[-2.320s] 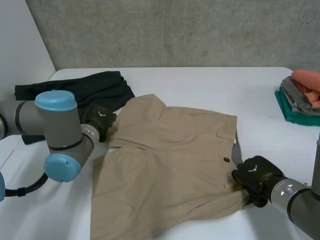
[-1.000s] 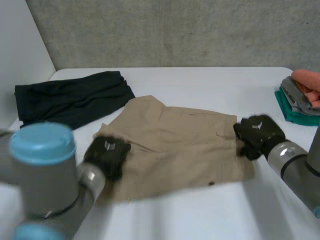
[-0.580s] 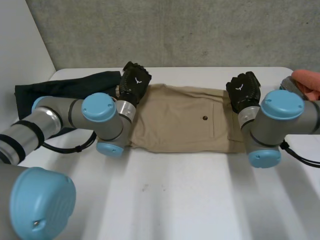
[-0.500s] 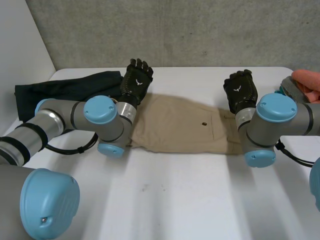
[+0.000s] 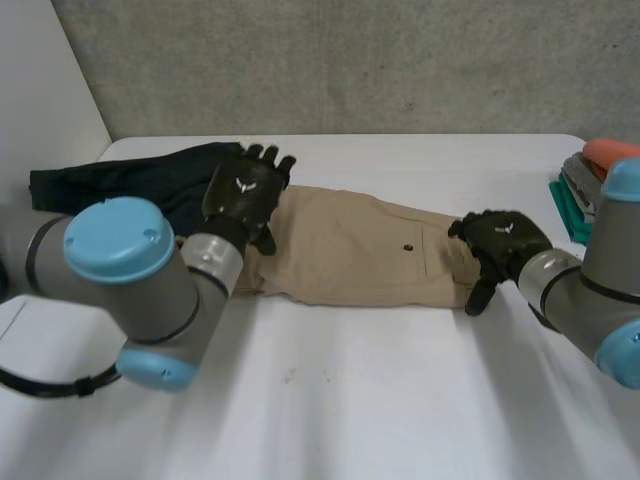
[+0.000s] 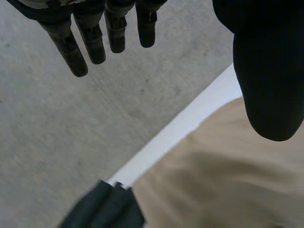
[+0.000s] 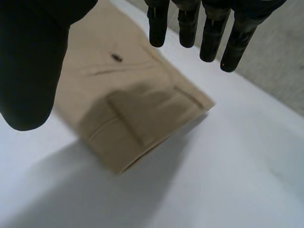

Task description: Fold the laundry.

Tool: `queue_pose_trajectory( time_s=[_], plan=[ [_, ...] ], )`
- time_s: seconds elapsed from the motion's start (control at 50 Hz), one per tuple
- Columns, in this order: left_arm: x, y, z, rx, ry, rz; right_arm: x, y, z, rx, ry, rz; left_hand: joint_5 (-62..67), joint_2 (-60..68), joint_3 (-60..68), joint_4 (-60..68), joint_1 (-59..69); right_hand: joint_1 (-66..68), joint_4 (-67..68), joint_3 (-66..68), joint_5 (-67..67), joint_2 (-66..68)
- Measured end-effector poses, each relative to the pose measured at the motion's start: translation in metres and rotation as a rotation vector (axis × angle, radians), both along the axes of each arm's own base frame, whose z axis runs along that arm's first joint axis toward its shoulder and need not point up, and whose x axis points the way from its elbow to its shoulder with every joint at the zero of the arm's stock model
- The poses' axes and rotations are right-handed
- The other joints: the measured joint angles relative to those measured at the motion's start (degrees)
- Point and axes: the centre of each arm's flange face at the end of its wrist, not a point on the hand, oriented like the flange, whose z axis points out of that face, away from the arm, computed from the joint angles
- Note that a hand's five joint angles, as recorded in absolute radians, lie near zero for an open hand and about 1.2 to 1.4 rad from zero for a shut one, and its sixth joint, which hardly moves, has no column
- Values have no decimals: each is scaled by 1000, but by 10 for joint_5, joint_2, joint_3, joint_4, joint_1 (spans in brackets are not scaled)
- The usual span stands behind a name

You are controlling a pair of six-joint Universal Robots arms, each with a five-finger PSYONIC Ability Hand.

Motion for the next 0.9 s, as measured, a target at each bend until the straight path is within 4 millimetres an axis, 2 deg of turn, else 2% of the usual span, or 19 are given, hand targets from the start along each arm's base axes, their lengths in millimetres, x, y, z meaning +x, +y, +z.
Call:
queue_pose_trajectory(
  time_s=[0.18, 0.2, 0.24, 0.26, 0.3, 0.34, 0.5, 0.54, 0.64, 0.72, 0.78, 0.82, 0.84, 0.86, 0.88, 0.9],
  plan=[
    [8, 14, -15, 82, 12, -1, 0, -15, -45, -12, 46, 1, 0, 0, 0, 0, 0, 23, 23, 34, 28, 29],
    [9, 15, -16, 84, 10, 0, 0, -19, -50, -19, 52, 2, 0, 0, 0, 0, 0, 140, 145, 160, 141, 154],
    [9, 15, -17, 85, 8, 1, 0, -24, -55, -30, 57, 0, 0, 0, 0, 0, 0, 256, 328, 344, 313, 358],
    [9, 15, -17, 85, 8, 1, 0, -25, -56, -33, 57, -1, 0, 0, 0, 0, 0, 256, 328, 344, 313, 358],
    [10, 14, -17, 84, 7, 4, -4, -31, -58, -44, 60, -12, 0, 0, 0, 0, 0, 300, 501, 510, 461, 505],
    [10, 14, -16, 82, 7, 5, -7, -33, -56, -50, 61, -22, 0, 0, 0, 0, 0, 300, 532, 538, 477, 518],
    [12, 15, -5, 62, 20, 8, -37, -36, -8, -152, 54, -91, 0, 0, 0, 0, 0, 300, 543, 550, 512, 518],
    [14, 17, -1, 56, 25, 10, -56, -37, 8, -199, 95, -122, 0, 0, 0, 0, 0, 300, 543, 551, 515, 518],
    [18, 22, 5, 49, 31, 11, -87, -42, 21, -282, 298, -134, 0, 0, 0, 0, 0, 300, 543, 551, 520, 519],
    [20, 25, 6, 51, 31, 11, -95, -46, 24, -333, 436, -100, 0, 0, 0, 0, 0, 300, 543, 551, 520, 532],
    [21, 27, 6, 53, 30, 11, -86, -48, 29, -413, 533, -11, 0, 0, 0, 0, 0, 300, 544, 551, 520, 544],
    [22, 28, 6, 55, 29, 12, -66, -46, 34, -493, 551, 86, 0, 0, 0, 0, 0, 300, 544, 551, 520, 548],
    [22, 28, 6, 54, 29, 13, -48, -42, 38, -555, 544, 165, 0, 0, 0, 0, 0, 300, 544, 551, 520, 548],
    [22, 28, 6, 54, 29, 13, -48, -42, 38, -555, 544, 165, 0, 0, 0, 0, 0, 300, 544, 551, 520, 548],
    [23, 27, 7, 53, 30, 14, -29, -35, 42, -614, 525, 244, 0, 0, 0, 0, 0, 300, 544, 551, 520, 548],
    [23, 27, 7, 53, 30, 14, -29, -35, 42, -614, 525, 244, 0, 0, 0, 0, 0, 300, 544, 551, 520, 548]
  ],
)
